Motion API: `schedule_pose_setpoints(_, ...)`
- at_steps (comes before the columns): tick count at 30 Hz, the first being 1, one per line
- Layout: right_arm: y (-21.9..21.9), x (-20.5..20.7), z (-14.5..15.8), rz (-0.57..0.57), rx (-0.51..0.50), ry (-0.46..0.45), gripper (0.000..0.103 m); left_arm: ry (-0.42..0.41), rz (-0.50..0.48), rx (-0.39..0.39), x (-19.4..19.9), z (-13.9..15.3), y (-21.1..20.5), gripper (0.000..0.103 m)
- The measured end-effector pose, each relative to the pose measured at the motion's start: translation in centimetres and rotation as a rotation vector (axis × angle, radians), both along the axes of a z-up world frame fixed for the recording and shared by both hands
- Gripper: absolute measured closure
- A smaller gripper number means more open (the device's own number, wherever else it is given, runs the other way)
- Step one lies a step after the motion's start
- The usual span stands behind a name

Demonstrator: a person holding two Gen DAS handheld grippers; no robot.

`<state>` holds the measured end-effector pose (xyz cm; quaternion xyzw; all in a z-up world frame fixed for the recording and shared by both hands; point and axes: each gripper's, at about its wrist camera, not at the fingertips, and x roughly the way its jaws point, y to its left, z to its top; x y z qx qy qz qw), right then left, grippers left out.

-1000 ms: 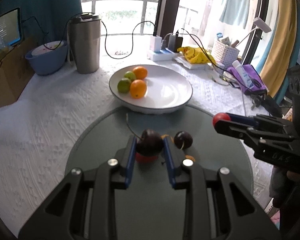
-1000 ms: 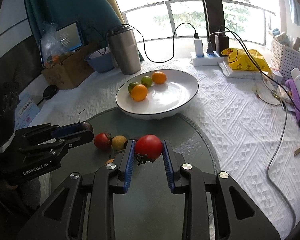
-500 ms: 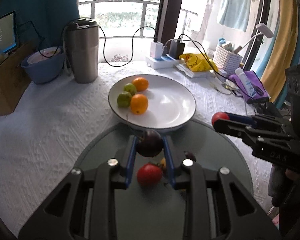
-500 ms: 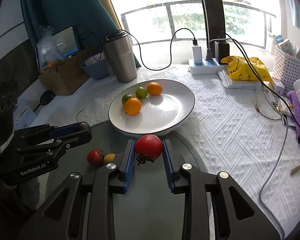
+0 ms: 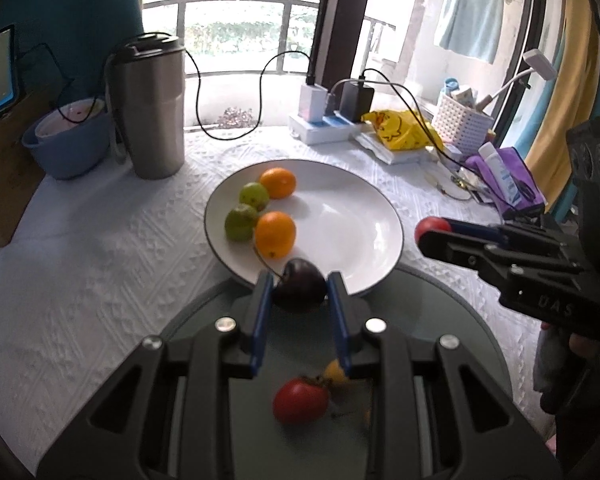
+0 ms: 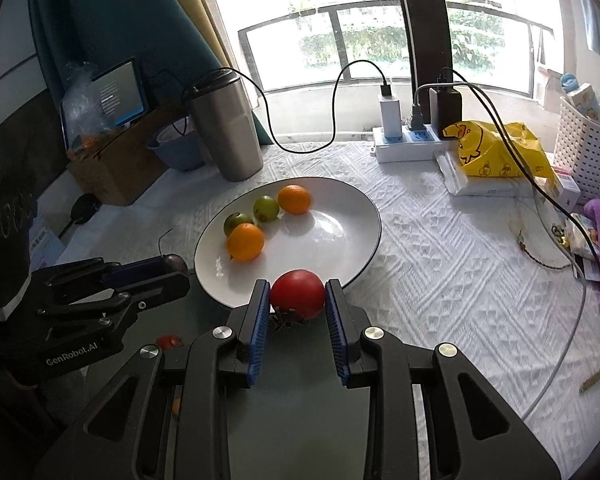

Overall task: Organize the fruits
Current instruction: 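Carry the red tomato in the right tool while the left tool carries the dark plum over the bowl, then open the right tool over the bowl while the left tool opens to drop the plum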

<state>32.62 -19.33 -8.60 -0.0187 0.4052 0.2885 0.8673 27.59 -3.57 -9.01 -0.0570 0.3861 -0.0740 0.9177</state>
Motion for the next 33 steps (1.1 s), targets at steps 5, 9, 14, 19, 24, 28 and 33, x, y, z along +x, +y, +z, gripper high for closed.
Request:
schedule_pose_setpoints(5,0.1,1.2,-0.4,0.001,0.001,0.006,0.073,0.007,-0.005,-0.006,1.2,-0.5,-0.1,0.075)
schedule_pose_setpoints(9,0.3,2.3,-0.8,0.005,0.004,0.012,0.073,0.016,-0.008,-0.007,2.4,-1.0,-0.2,0.075)
schedule_pose_setpoints(14,0.8,3.8,-1.5,0.011,0.011,0.025,0.073,0.027,-0.011,-0.013,3.5,-1.5,-0.3,0.075)
schedule_pose_setpoints(19,1.0,4.8,-2.4,0.013,0.014,0.041,0.073,0.043,-0.014,-0.015,4.7,-2.1,-0.2,0.075)
schedule_pose_setpoints(24,1.0,5.4,-3.4,0.014,0.018,0.064,0.073,0.026,-0.020,0.003,5.3,-2.1,-0.5,0.074)
schedule_pose_setpoints(28,1.1,5.7,-3.7,0.015,0.021,0.070,0.073,0.019,-0.021,0.012,5.6,-2.0,-0.6,0.074)
schedule_pose_setpoints(33,1.2,6.0,-3.8,0.010,0.022,0.072,0.073,0.018,-0.025,0.011,5.7,-2.0,-0.7,0.073)
